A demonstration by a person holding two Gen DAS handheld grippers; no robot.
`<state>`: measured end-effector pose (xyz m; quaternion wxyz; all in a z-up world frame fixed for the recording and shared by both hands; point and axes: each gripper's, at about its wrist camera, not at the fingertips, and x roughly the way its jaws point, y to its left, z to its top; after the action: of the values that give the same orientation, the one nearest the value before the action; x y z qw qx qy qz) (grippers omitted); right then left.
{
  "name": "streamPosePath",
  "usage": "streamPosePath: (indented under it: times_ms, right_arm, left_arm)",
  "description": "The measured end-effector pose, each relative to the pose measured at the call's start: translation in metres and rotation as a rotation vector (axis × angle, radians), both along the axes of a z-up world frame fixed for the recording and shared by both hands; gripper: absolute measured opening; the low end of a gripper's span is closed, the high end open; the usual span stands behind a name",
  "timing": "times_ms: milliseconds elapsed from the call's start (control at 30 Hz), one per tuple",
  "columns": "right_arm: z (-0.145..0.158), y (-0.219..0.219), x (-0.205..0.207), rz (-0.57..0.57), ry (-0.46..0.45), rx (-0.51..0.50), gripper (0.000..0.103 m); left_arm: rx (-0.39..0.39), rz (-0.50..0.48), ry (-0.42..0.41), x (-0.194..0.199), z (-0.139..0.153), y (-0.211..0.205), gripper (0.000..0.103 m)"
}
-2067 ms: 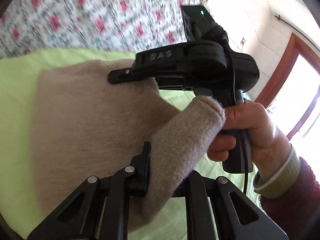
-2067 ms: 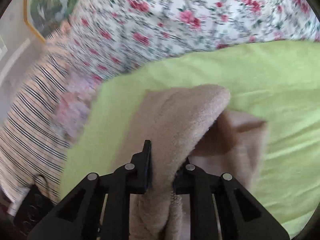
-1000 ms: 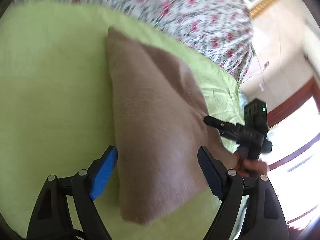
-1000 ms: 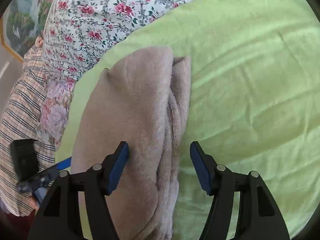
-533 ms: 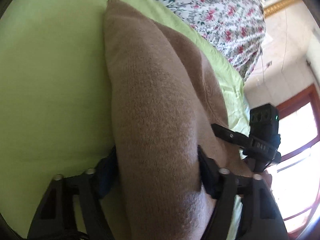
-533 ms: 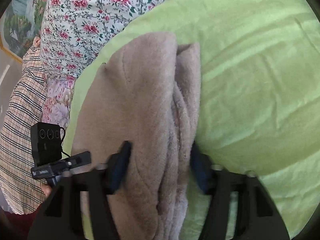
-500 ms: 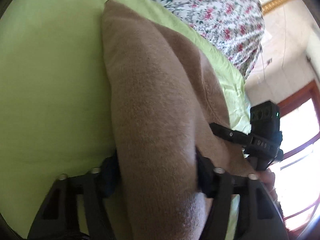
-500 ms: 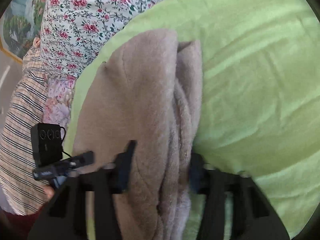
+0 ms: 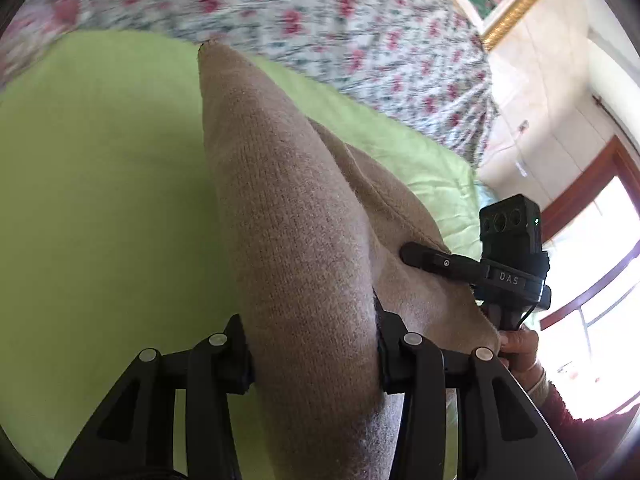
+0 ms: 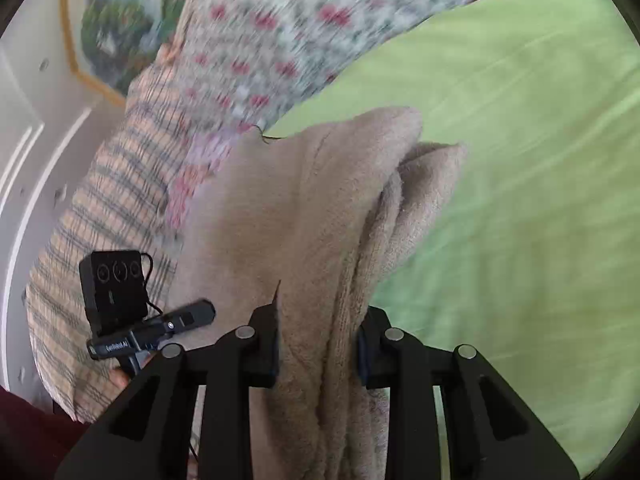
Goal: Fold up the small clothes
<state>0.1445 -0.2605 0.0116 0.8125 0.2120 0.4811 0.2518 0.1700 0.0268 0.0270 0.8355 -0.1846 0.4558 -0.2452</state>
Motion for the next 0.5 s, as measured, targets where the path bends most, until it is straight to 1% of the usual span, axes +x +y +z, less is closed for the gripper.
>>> streamPosePath:
  times_ms: [33,67,100,133,167,200,233,267,300,333,367,433,500]
  right_arm:
    - [-0.011,0.011,0.001,0.014,0.029,-0.014,0.029]
    - [-0.019,0.018,0.009,0.021,0.056,-0.041,0.029]
    - [-0.026,0.023,0.011,0.025,0.067,-0.089,0.029]
    - [-0.030,0.026,0.010,0.028,0.067,-0.128,0.032]
    - [-0.030,0.027,0.009,0.030,0.068,-0.136,0.038]
    - [-0.029,0.026,0.010,0.029,0.079,-0.141,0.040]
    - [-0.027,0.025,0.012,0.026,0.085,-0.152,0.044]
    - [-0.021,0.024,0.014,0.019,0.085,-0.186,0.052]
    - [-0.015,0.023,0.018,0.011,0.071,-0.216,0.055]
    - [-0.005,0.021,0.023,-0.002,0.041,-0.254,0.057]
    - [0.002,0.017,0.029,-0.015,0.014,-0.267,0.057]
    - [0.017,0.011,0.042,-0.043,-0.027,-0.251,0.057]
    - [0.023,0.016,0.060,-0.048,-0.047,-0.246,0.057]
  left_arm:
    - [0.003,0.011,0.017,-0.004,-0.006,0.007,0.045]
    - [0.002,0.026,0.054,-0.008,-0.018,0.016,0.045]
    - [0.003,0.036,0.080,-0.010,-0.027,0.021,0.047]
    - [0.003,0.045,0.104,-0.013,-0.038,0.026,0.051]
    - [-0.009,0.053,0.111,-0.015,-0.044,0.030,0.053]
    - [-0.032,0.060,0.115,-0.017,-0.047,0.034,0.058]
    - [-0.050,0.065,0.117,-0.017,-0.046,0.038,0.060]
    - [-0.054,0.070,0.110,-0.015,-0.043,0.041,0.061]
    - [-0.046,0.080,0.097,-0.012,-0.039,0.042,0.066]
    - [-0.029,0.093,0.083,-0.009,-0.035,0.045,0.069]
    - [-0.019,0.103,0.070,-0.006,-0.031,0.050,0.070]
    - [-0.034,0.118,0.058,0.001,-0.028,0.069,0.071]
    - [-0.026,0.137,0.060,0.015,-0.027,0.074,0.071]
